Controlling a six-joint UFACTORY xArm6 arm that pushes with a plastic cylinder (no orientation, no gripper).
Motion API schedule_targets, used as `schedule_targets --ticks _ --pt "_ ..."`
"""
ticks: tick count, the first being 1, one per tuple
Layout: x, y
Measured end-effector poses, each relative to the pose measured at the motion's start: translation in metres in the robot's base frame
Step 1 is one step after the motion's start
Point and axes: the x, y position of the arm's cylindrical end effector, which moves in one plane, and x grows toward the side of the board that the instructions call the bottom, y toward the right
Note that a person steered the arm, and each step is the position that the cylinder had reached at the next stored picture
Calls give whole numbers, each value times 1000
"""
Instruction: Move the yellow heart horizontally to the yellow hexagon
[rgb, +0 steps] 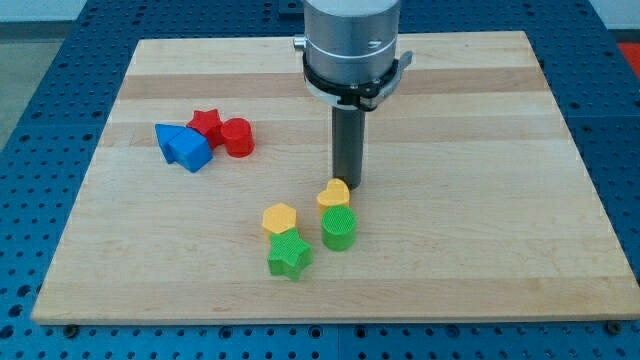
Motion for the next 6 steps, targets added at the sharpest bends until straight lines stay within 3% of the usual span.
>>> schedule_targets --ticks 4,6 --pt "37 0" --pt "35 1"
